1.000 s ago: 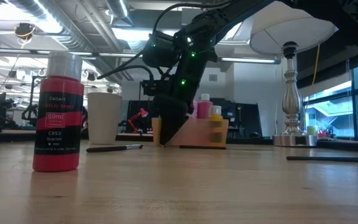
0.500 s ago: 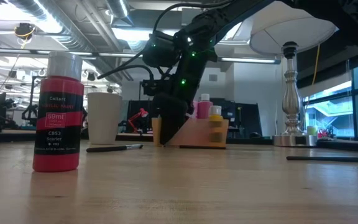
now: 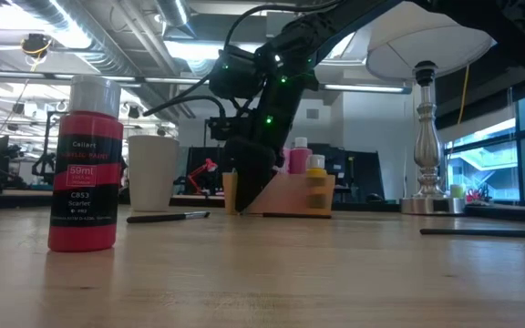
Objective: Pick & Place Paint Supplies
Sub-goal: Put the black paint brush into the white cup
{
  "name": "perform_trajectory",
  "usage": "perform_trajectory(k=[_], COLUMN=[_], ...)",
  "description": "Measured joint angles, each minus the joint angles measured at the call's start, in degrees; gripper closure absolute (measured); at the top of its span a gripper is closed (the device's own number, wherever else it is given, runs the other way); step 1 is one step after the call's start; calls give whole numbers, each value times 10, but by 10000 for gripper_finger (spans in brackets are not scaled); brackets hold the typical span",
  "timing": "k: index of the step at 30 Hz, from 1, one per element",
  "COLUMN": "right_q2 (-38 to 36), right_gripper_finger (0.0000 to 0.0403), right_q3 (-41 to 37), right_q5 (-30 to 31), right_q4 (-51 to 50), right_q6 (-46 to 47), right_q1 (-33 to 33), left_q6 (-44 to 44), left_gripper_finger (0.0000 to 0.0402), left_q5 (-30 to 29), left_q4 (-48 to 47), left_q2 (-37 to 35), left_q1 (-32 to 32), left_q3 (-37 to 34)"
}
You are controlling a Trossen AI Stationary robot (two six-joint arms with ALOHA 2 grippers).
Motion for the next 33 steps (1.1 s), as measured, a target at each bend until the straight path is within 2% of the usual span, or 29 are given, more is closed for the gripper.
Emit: perform_trajectory(k=[5, 7, 33], right_q2=[0, 1, 9], right_gripper_finger=[261, 261, 261], right_q3=[0, 0, 21], right_q5=[12, 35, 22], right_q4=[0, -1, -19], right_q6=[-3, -11, -11], right_q1=[4, 9, 9], left_q6=[0, 0, -11], left_gripper_finger=[176, 176, 176], left_q5=[0, 0, 7], left_q4=[0, 0, 0], left_q2=[0, 0, -4], left_q1=[0, 0, 0], left_q3=[0, 0, 0])
